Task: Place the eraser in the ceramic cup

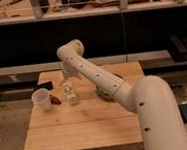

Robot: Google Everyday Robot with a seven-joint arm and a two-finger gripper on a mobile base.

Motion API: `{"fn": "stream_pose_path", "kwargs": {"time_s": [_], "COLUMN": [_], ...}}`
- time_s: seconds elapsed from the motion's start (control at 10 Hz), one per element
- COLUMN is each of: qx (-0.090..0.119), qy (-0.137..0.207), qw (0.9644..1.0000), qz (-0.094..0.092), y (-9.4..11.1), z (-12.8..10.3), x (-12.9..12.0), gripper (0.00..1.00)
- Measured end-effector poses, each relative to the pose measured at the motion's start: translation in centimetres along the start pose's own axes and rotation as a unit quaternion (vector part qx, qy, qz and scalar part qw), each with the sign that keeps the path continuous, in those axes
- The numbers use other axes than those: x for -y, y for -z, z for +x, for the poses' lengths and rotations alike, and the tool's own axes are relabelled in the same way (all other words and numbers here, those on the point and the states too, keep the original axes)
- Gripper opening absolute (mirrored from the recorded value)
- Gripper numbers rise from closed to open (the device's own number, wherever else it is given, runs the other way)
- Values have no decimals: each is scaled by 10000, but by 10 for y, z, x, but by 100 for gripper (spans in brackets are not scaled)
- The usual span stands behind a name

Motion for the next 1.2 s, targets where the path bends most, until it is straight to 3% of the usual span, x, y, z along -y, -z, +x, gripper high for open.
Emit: {"fn": "stream_pose_path", "kwargs": {"time_s": [1.2], "qx": [-56], "qy": [12], "qw": [10000], "qz": [-48], "y": [1], "z": [3], "x": [-2], "gripper": [73]}}
